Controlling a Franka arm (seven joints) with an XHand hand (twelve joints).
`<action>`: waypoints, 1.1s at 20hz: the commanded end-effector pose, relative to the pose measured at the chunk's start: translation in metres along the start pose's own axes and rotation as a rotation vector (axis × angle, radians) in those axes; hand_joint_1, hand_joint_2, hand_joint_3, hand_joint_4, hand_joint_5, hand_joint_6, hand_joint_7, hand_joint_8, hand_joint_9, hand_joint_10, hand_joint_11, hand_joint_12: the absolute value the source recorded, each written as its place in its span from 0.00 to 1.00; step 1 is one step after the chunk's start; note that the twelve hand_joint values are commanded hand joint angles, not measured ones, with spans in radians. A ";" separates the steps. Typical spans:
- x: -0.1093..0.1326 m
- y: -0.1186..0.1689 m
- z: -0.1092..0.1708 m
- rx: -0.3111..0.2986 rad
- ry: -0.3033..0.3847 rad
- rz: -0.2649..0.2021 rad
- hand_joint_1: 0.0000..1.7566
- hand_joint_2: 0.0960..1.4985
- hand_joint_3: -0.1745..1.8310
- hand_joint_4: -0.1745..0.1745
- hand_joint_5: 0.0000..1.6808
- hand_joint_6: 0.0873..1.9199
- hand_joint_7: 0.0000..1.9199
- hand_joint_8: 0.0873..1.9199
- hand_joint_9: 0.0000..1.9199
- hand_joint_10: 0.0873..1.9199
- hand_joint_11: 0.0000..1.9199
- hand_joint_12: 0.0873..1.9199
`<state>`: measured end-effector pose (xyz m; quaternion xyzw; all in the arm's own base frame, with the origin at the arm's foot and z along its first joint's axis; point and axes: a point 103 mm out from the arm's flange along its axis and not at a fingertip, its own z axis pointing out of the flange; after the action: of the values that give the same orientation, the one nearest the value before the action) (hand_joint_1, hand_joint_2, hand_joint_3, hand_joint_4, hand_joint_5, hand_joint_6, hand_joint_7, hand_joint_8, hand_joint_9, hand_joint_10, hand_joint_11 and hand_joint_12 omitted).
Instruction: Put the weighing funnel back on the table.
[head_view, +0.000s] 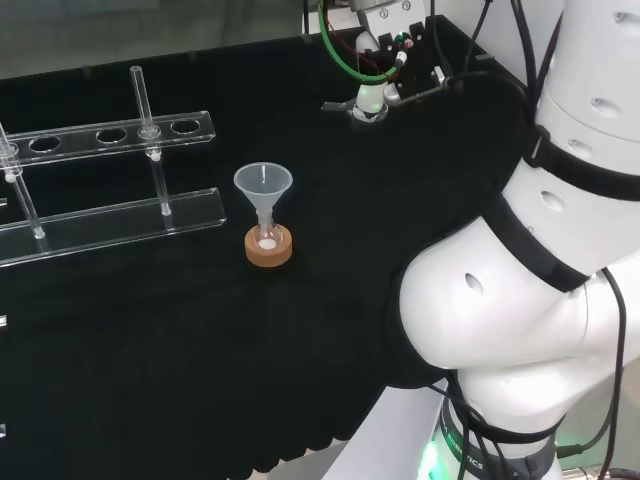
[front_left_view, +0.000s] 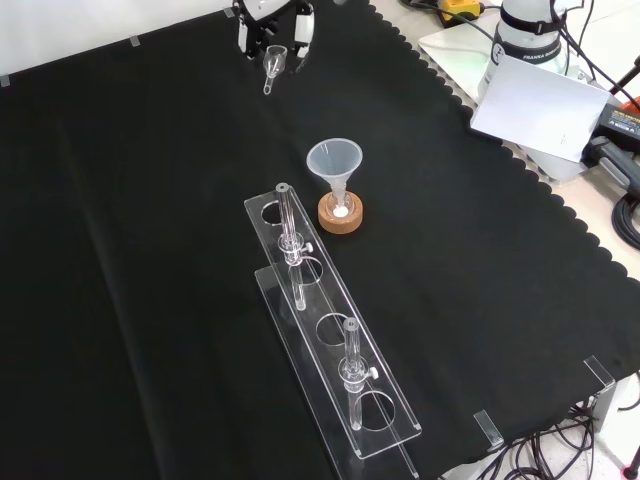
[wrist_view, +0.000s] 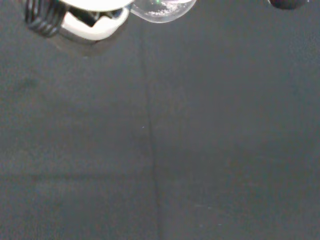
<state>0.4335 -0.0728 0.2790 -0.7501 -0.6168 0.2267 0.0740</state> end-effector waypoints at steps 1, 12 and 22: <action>0.036 0.028 0.022 0.006 0.015 -0.105 0.64 0.42 0.39 1.00 0.76 0.31 0.73 0.10 0.85 0.00 0.78 0.25; 0.033 0.060 0.047 0.033 0.038 -0.118 0.64 0.42 0.39 1.00 0.75 0.31 0.73 0.10 0.84 0.00 0.78 0.25; 0.041 0.089 0.066 0.053 0.026 -0.143 0.64 0.42 0.39 1.00 0.75 0.32 0.73 0.10 0.84 0.00 0.78 0.25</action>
<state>0.4802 -0.0618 0.1876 -0.7092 -0.6577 0.2256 0.1165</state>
